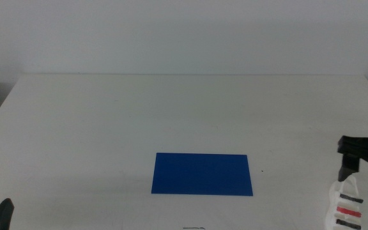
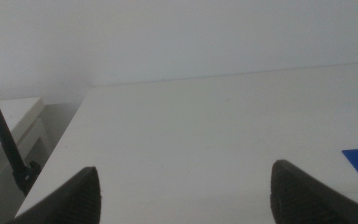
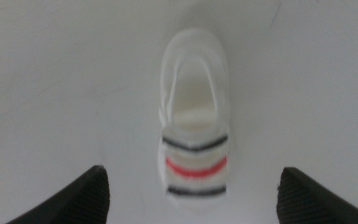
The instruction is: Use one arm to grab the shoe from the table and place it on the mat.
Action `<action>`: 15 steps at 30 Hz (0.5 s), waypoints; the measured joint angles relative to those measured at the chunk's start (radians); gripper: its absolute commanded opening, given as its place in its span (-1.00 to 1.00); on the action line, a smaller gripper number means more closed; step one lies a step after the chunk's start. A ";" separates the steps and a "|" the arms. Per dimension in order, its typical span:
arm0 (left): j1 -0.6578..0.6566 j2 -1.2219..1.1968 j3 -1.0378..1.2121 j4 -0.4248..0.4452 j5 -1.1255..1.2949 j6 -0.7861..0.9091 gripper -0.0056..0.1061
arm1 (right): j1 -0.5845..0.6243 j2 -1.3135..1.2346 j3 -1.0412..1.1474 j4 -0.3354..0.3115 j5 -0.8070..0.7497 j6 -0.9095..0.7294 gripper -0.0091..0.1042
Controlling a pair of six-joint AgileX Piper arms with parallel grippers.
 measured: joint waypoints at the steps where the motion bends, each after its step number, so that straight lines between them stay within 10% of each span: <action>1: 0.000 0.000 0.000 0.000 0.000 0.000 0.78 | 0.001 0.020 -0.001 -0.011 -0.014 0.000 0.48; 15: 0.000 0.000 0.000 0.000 0.000 0.000 0.78 | 0.023 0.186 -0.001 -0.095 -0.081 0.000 0.48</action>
